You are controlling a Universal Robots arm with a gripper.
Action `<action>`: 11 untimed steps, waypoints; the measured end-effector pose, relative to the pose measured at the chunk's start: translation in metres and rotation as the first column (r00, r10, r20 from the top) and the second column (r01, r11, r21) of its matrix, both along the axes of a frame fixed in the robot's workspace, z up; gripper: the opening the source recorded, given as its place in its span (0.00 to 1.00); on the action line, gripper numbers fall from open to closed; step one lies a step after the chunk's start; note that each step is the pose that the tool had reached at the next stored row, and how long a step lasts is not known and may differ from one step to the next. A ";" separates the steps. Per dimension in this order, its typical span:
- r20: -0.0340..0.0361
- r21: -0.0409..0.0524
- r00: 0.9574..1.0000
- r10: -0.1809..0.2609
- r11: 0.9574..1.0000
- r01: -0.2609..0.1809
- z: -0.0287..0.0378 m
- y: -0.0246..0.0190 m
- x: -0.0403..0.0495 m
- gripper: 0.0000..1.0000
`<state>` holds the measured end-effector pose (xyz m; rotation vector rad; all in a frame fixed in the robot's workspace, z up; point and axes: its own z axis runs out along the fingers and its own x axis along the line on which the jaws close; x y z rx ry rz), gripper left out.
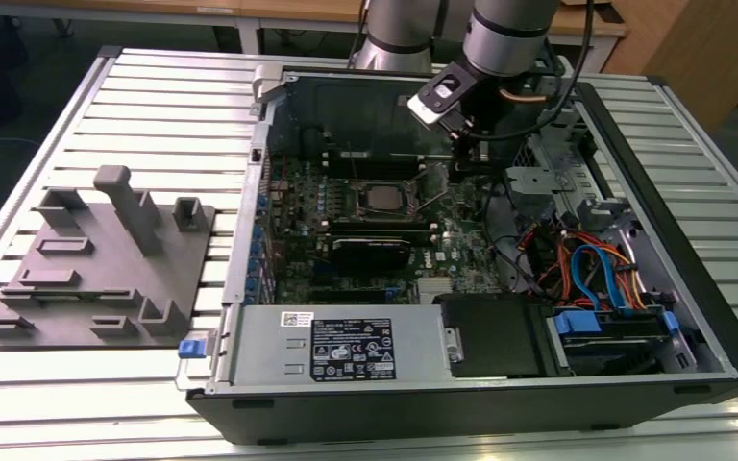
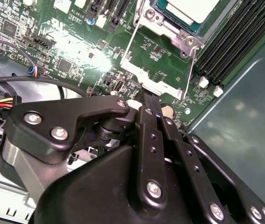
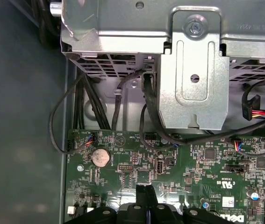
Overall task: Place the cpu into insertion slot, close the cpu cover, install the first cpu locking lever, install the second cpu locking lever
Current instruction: 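Close the cpu cover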
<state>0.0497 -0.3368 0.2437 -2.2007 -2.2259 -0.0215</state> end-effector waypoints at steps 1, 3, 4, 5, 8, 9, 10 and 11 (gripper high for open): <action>0.000 0.000 1.000 0.000 1.000 0.000 0.0000 0.0000 -0.0001 0.10; 0.000 0.000 1.000 0.000 1.000 0.000 0.0000 0.0000 -0.0001 0.10; 0.000 0.000 1.000 0.000 1.000 0.000 0.0000 0.0000 -0.0004 0.10; 0.000 0.000 1.000 0.000 1.000 0.000 0.0000 0.0000 -0.0007 0.10; 0.000 0.000 1.000 0.000 1.000 0.000 0.0000 0.0000 -0.0024 0.10; 0.000 0.000 1.000 0.000 1.000 0.000 0.0000 0.0000 -0.0028 0.10; 0.000 0.000 1.000 0.000 1.000 0.000 0.0000 0.0000 -0.0030 0.10; 0.000 0.000 1.000 0.000 1.000 0.000 0.0000 0.0000 -0.0032 0.10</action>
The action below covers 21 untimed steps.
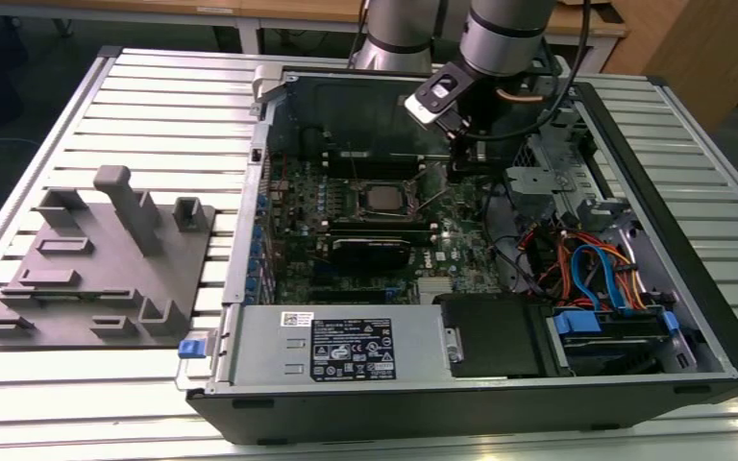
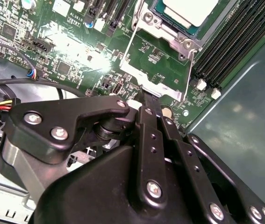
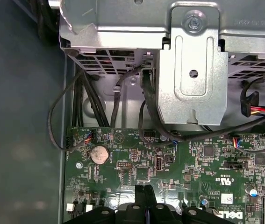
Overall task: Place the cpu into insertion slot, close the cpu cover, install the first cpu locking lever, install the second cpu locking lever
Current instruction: 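Close the cpu cover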
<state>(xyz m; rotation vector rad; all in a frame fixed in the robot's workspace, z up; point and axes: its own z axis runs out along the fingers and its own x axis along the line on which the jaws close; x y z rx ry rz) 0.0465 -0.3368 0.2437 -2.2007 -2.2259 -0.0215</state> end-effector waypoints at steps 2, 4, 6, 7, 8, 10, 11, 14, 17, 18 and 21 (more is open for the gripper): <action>0.000 0.000 1.000 0.000 1.000 0.000 0.0000 0.0000 -0.0001 0.10; 0.000 0.000 1.000 0.000 1.000 0.000 0.0000 0.0000 -0.0009 0.10; 0.000 0.000 1.000 0.000 1.000 0.000 0.0000 0.0000 -0.0017 0.10; 0.000 0.000 1.000 0.000 1.000 0.000 0.0000 0.0000 -0.0023 0.10; 0.000 0.000 1.000 0.000 1.000 0.000 0.0000 0.0000 -0.0030 0.10; 0.000 0.000 1.000 0.000 1.000 0.000 0.0000 0.0000 -0.0053 0.10; 0.000 0.000 1.000 0.000 1.000 0.000 0.0000 0.0000 -0.0069 0.10; 0.000 0.000 1.000 0.000 1.000 0.000 0.0000 0.0000 -0.0108 0.10; 0.000 0.000 1.000 0.000 1.000 0.000 0.0000 0.0000 -0.0138 0.10; 0.000 0.000 1.000 0.000 1.000 0.000 0.0001 0.0000 -0.0151 0.10; 0.000 0.000 1.000 0.000 1.000 0.000 0.0000 0.0000 -0.0181 0.10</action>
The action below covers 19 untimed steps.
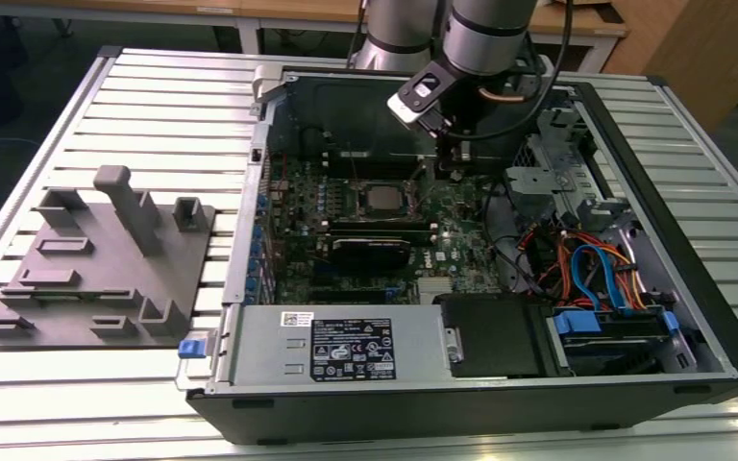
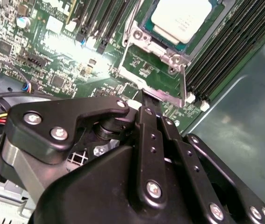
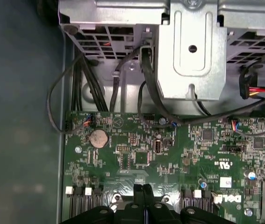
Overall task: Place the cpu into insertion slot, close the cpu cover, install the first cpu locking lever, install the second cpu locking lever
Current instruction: 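Close the cpu cover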
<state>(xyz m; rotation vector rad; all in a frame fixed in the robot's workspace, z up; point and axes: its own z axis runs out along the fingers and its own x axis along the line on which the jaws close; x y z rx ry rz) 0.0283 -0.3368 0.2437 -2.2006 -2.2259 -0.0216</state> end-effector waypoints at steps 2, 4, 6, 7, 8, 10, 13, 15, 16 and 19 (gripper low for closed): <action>0.000 0.000 1.000 0.000 1.000 0.000 0.0000 0.0000 -0.0018 0.10; 0.000 0.000 1.000 0.000 1.000 0.000 0.0000 0.0000 -0.0045 0.10; 0.000 0.000 1.000 0.000 1.000 0.000 0.0000 0.0000 -0.0057 0.10; 0.000 0.000 1.000 0.000 1.000 0.000 0.0000 0.0000 -0.0057 0.10; 0.000 0.000 1.000 0.000 1.000 0.000 0.0000 0.0000 -0.0059 0.10; 0.000 0.000 1.000 0.000 1.000 0.000 0.0000 0.0000 -0.0076 0.10; 0.000 0.000 1.000 0.000 1.000 0.000 0.0000 0.0000 -0.0082 0.10; 0.000 0.000 1.000 0.000 1.000 0.000 0.0000 0.0000 -0.0087 0.10; 0.000 0.000 1.000 0.000 1.000 0.000 0.0000 0.0000 -0.0090 0.10; 0.000 0.000 1.000 0.000 1.000 0.000 0.0000 0.0000 -0.0095 0.10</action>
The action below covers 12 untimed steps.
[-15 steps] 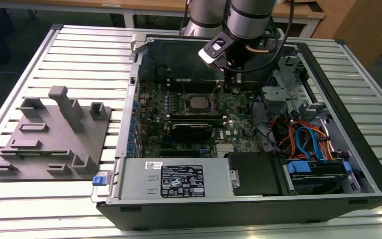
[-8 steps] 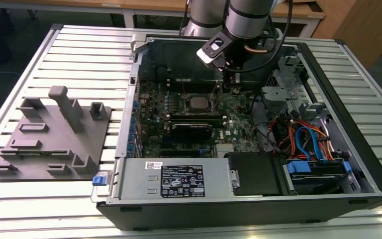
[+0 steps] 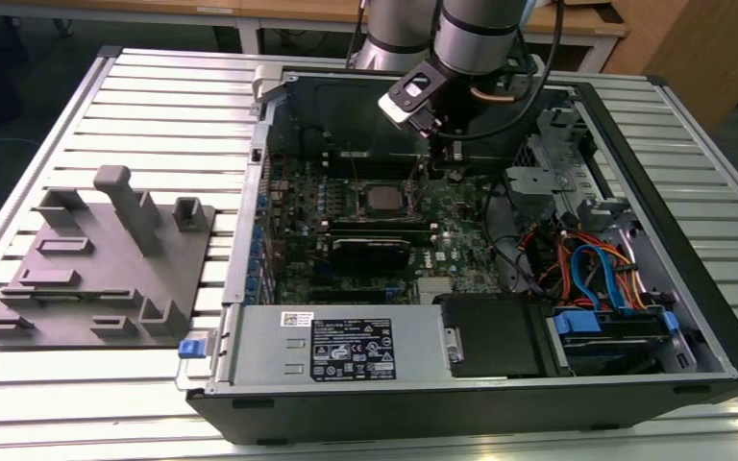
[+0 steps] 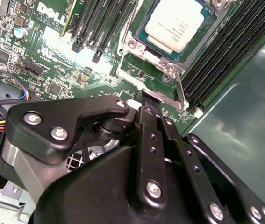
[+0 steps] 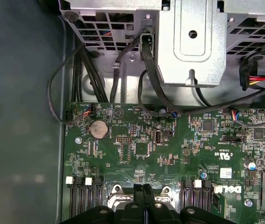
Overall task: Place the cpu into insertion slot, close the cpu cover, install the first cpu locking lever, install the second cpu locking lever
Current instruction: 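Close the cpu cover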
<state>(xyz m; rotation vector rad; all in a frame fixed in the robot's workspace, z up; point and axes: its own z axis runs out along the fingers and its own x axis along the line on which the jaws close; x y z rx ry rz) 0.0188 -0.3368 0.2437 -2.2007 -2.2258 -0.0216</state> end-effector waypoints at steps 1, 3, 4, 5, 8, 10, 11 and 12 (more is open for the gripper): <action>0.000 0.000 1.000 0.000 1.000 0.000 0.0000 0.0000 0.0000 0.10; 0.000 0.000 1.000 0.000 1.000 0.000 0.0000 0.0000 -0.0001 0.10; 0.000 0.000 1.000 0.000 1.000 0.000 0.0000 0.0000 -0.0003 0.10; 0.000 0.000 1.000 0.000 1.000 0.000 0.0000 0.0000 -0.0005 0.10; 0.000 0.000 1.000 0.000 1.000 0.000 0.0000 0.0000 -0.0018 0.10; 0.000 0.000 1.000 0.000 1.000 0.000 0.0000 0.0000 -0.0021 0.10; 0.000 0.000 1.000 0.000 1.000 0.000 0.0000 0.0000 -0.0024 0.10; 0.000 0.000 1.000 0.000 1.000 0.000 0.0000 0.0000 -0.0024 0.10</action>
